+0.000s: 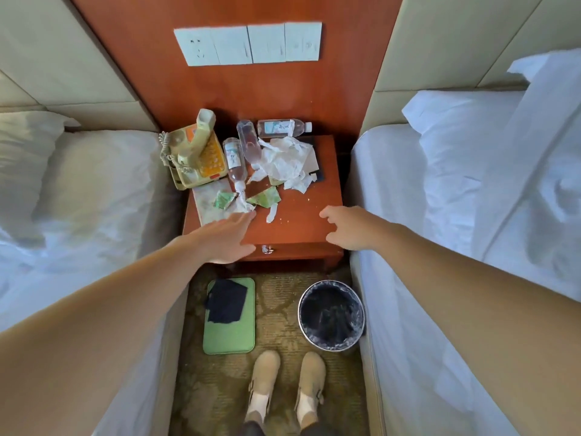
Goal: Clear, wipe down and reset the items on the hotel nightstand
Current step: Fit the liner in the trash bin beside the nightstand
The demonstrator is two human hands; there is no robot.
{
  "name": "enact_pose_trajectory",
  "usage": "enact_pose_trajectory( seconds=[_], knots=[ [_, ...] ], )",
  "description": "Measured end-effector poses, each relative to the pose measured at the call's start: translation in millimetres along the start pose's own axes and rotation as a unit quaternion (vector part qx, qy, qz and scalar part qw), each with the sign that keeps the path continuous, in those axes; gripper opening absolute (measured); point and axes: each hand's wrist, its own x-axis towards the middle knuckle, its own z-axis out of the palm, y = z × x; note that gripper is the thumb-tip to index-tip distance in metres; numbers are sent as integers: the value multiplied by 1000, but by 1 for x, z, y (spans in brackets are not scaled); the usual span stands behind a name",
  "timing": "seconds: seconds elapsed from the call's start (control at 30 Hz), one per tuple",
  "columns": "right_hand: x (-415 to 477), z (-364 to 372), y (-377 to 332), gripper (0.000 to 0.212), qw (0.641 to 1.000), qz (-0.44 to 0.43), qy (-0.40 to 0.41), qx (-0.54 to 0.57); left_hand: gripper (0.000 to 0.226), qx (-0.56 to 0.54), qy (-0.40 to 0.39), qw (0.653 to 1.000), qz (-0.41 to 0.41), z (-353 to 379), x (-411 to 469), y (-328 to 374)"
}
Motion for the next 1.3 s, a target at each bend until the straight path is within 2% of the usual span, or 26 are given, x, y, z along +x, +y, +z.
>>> enact_pose_trajectory(
  seconds=[0.2,0.4,0.53,0.7,0.83,1.0,1.07,1.17,1.3],
  knots=[
    [77,38,16,50,1000,7,18,24,70,-5,7,1000,-10,31,81,-22],
    [163,70,18,43,998,25,46,43,64,-62,83,994,-22,53,151,-49],
    [218,86,10,39,993,42,105,40,59,-116,137,984,-12,61,193,-81],
    [266,115,-11,47,988,15,153,4,58,-108,167,980,-4,66,233,-97],
    [283,138,-24,53,986,4,167,-25,48,-140,182,973,-4,74,259,-100],
    [285,148,-21,18,974,-18,226,-20,36,-181,192,964,-24,83,275,-99],
    [285,146,-14,20,973,-8,232,-11,33,-202,203,958,-16,82,277,-96],
    [280,137,1,17,964,25,261,38,28,-257,232,938,7,72,273,-84],
    [258,125,23,13,936,95,307,144,21,-319,240,916,41,64,264,-60]
  ],
)
